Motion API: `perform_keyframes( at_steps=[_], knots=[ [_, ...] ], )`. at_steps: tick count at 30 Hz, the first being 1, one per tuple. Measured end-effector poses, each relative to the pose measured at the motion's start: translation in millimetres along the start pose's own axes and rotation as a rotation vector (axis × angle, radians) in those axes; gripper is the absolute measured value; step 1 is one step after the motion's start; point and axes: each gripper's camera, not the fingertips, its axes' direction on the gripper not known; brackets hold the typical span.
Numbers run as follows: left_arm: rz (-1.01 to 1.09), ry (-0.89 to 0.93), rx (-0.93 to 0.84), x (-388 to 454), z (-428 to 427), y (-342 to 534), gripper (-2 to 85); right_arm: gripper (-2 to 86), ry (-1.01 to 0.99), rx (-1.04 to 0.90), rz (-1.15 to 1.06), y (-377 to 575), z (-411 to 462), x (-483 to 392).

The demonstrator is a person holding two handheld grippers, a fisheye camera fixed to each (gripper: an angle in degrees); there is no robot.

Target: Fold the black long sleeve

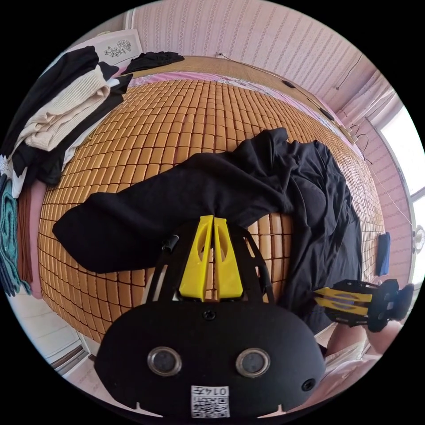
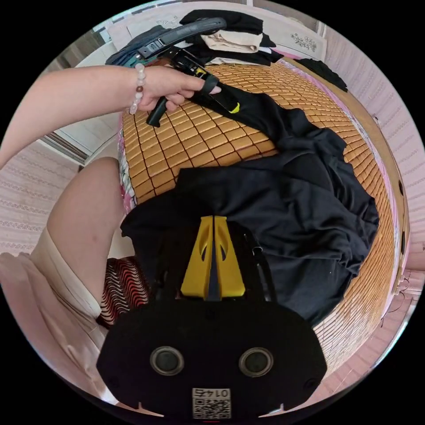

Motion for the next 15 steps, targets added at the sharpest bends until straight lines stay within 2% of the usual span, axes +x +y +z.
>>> perform_keyframes(
  at_steps=[4, 6, 7, 9, 11, 13, 15],
  knots=[
    [0.007, 0.014, 0.021, -1, 0, 3, -0.8, 0.4, -0.129, 0.170, 0.203, 52, -63, 78],
    [-0.043, 0.045, 0.018, -4, -2, 4, -0.8, 0.4, -0.118, 0.281, 0.353, 99, -101, 124],
    [-0.049, 0.050, 0.012, -4, -3, 4, -0.8, 0.5, -0.050, 0.318, 0.453, 135, -125, 154],
    [-0.017, 0.030, 0.073, 1, -22, 3, -0.9, 0.8, 0.131, 0.296, 0.609, 188, -155, 194],
    [0.050, 0.027, 0.159, 10, -43, 0, -0.9, 1.5, 0.383, 0.167, 0.831, 250, -176, 244],
    [0.103, 0.035, 0.202, 20, -58, -12, -0.9, 2.7, 0.488, 0.062, 0.958, 280, -177, 277],
    [0.158, 0.063, 0.222, 36, -64, -37, -0.7, 5.6, 0.489, -0.010, 0.990, 282, -170, 300]
  ],
)
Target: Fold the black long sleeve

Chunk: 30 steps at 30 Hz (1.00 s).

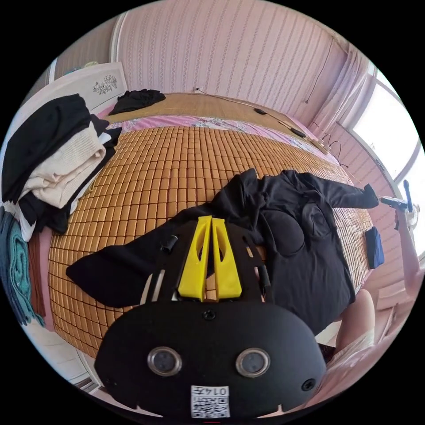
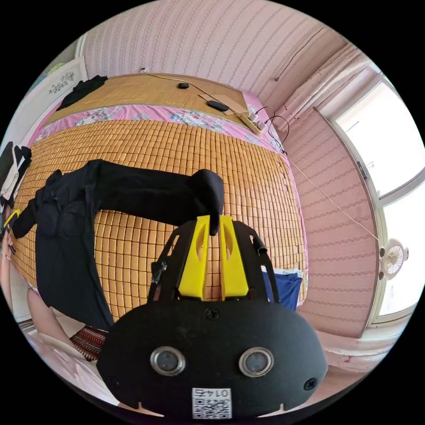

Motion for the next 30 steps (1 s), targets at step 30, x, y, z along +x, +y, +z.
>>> perform_keyframes(
  at_steps=[30],
  knots=[
    [0.180, -0.014, -0.067, 54, 24, -57, 5.3, 8.5, -0.451, 0.213, -0.284, -30, 53, -161]
  ],
)
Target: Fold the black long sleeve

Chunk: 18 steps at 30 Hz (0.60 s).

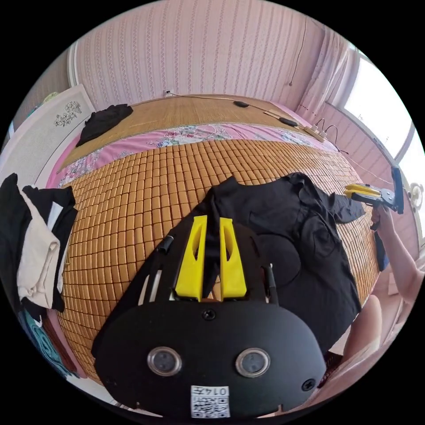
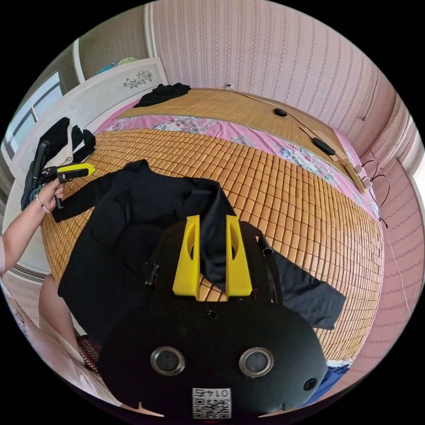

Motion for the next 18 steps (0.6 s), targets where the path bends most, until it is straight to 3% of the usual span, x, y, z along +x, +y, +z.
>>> perform_keyframes(
  at_steps=[5, 8, 12, 14, 18],
  knots=[
    [-0.037, 0.133, -0.203, 44, -46, 164, 5.8, 9.0, -0.133, -0.221, 0.134, 177, -32, -57],
    [-0.080, 0.189, -0.313, 73, -50, 224, 7.4, 10.6, -0.201, -0.283, 0.251, 233, -37, -79],
    [-0.114, 0.169, -0.387, 88, -32, 246, 6.6, 9.4, -0.208, -0.347, 0.266, 251, -20, -100],
    [-0.132, 0.204, -0.397, 79, -36, 245, 4.2, 2.3, -0.135, -0.355, 0.242, 248, -16, -110],
    [-0.122, 0.204, -0.366, 70, -74, 249, -0.5, -0.2, -0.190, -0.335, 0.261, 250, -25, -115]
  ],
)
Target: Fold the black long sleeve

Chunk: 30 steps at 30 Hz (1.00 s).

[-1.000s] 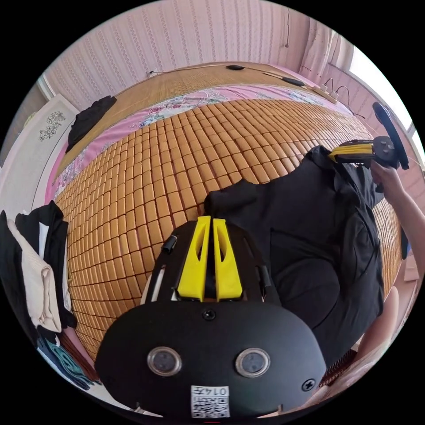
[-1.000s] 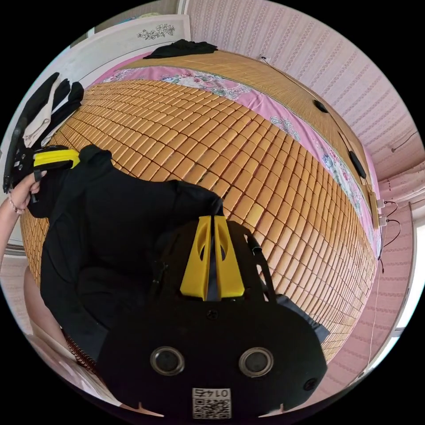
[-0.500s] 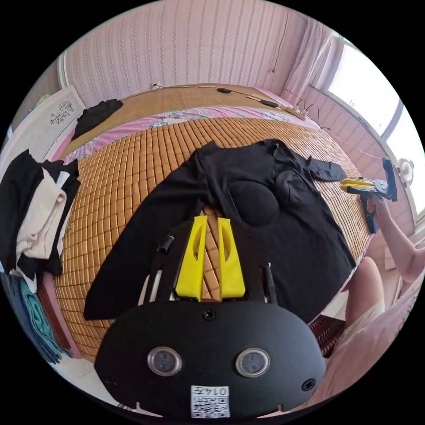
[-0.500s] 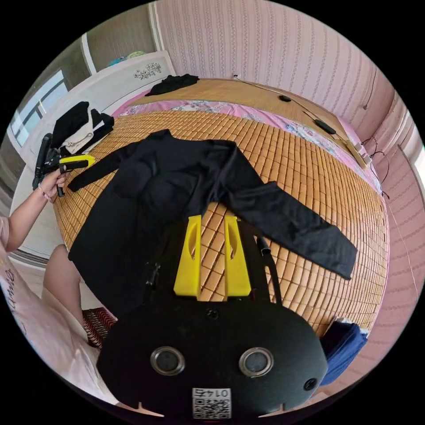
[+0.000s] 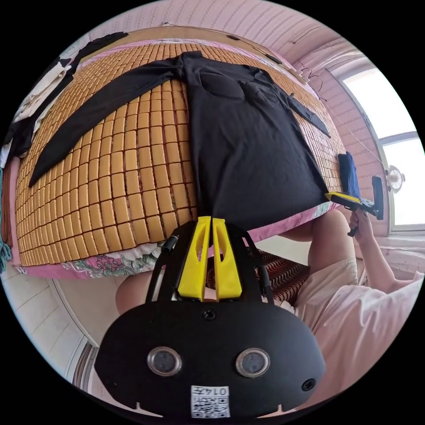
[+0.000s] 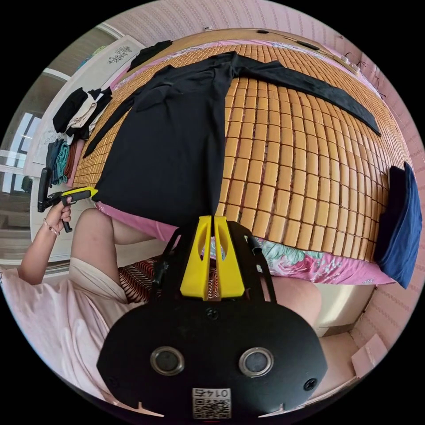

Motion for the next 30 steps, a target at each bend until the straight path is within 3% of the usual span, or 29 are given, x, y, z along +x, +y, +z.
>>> perform_keyframes(
  at_steps=[5, 9, 15, 23, 30],
  knots=[
    [-0.007, -0.025, -0.028, -2, 0, 21, -0.4, -0.3, 0.062, -0.043, -0.007, 5, 18, -14],
    [-0.036, -0.031, 0.112, -19, -37, 56, 1.9, 0.2, 0.164, -0.031, -0.023, 7, 13, -36],
    [-0.134, -0.126, 0.262, -94, -86, 112, 3.2, 1.3, 0.254, 0.016, -0.233, -21, 6, -109],
    [-0.178, -0.299, 0.391, -208, -123, 124, 5.1, 5.7, 0.222, 0.087, -0.750, -143, 59, -311],
    [-0.224, -0.330, 0.378, -274, -137, 70, 7.2, 7.3, 0.147, 0.069, -0.917, -253, 119, -459]
  ],
)
